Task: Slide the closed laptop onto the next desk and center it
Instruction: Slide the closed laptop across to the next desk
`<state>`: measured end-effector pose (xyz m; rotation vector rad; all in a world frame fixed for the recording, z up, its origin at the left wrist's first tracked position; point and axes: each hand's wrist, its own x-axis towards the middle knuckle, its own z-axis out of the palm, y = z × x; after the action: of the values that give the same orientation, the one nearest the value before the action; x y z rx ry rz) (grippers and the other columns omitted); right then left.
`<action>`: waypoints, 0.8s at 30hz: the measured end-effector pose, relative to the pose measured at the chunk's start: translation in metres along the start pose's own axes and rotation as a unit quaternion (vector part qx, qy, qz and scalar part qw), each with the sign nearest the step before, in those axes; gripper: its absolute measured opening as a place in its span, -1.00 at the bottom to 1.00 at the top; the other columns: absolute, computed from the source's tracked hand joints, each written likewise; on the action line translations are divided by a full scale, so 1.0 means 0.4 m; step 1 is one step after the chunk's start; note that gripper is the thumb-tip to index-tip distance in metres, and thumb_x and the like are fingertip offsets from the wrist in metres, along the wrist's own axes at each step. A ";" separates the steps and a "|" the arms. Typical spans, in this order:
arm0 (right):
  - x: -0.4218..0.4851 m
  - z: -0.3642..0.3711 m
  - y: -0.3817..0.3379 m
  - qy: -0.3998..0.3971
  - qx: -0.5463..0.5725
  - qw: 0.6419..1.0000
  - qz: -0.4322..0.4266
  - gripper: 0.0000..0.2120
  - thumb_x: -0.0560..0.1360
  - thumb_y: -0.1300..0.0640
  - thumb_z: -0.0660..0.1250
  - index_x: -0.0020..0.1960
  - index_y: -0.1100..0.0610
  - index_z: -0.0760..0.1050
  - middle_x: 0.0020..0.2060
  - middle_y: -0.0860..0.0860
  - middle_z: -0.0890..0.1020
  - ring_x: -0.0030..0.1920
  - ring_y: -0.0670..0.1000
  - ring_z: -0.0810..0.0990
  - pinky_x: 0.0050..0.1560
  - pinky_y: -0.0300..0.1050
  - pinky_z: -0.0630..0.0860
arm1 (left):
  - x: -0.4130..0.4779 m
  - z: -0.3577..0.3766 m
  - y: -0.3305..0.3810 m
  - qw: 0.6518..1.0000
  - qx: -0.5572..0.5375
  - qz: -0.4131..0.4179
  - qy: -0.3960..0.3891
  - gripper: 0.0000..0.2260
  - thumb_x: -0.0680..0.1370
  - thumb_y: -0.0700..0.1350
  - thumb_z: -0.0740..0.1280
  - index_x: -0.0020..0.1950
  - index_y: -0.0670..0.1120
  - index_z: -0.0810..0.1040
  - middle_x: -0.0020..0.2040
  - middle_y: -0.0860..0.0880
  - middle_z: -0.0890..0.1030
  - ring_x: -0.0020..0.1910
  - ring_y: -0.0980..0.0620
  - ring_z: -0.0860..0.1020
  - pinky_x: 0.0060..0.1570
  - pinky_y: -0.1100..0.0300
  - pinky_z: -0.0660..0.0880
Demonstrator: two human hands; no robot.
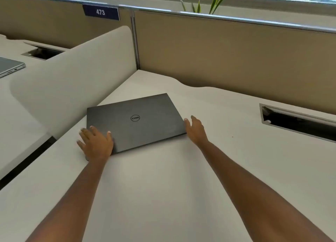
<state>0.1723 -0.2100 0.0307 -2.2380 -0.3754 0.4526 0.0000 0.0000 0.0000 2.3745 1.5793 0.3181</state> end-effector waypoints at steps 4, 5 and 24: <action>0.044 0.019 -0.022 -0.006 0.020 0.999 0.031 -0.55 0.63 0.05 0.03 0.36 0.36 0.28 0.36 0.25 0.40 0.37 0.20 0.34 0.33 -0.04 0.27 | 0.037 -0.007 -0.008 0.993 -0.073 -0.084 -0.039 -0.46 0.60 -0.04 0.17 0.44 -0.38 0.18 0.42 -0.38 0.29 0.40 -0.35 0.30 0.34 -0.17 0.27; 0.059 0.030 -0.026 -0.014 0.027 0.999 0.039 -0.59 0.63 0.05 0.03 0.28 0.34 0.35 0.29 0.23 0.46 0.32 0.20 0.38 0.26 -0.05 0.31 | 0.046 -0.005 -0.010 0.991 -0.087 -0.095 -0.041 -0.48 0.60 -0.06 0.18 0.42 -0.38 0.21 0.39 -0.37 0.33 0.36 -0.35 0.33 0.31 -0.17 0.31; 0.190 0.058 -0.033 -0.017 0.078 0.987 0.140 -0.51 0.53 0.00 0.27 0.26 0.37 0.36 0.02 0.21 0.49 -0.08 0.11 0.40 -0.09 -0.13 0.34 | 0.130 -0.020 -0.017 0.964 -0.175 -0.194 -0.043 -0.58 0.61 -0.10 0.19 0.32 -0.40 0.37 0.35 -0.40 0.38 0.36 -0.35 0.32 0.32 -0.11 0.31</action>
<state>0.2281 -0.1554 0.0114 -2.1376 -0.0382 0.6451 0.0114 0.0513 0.0070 1.7508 1.7352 0.3675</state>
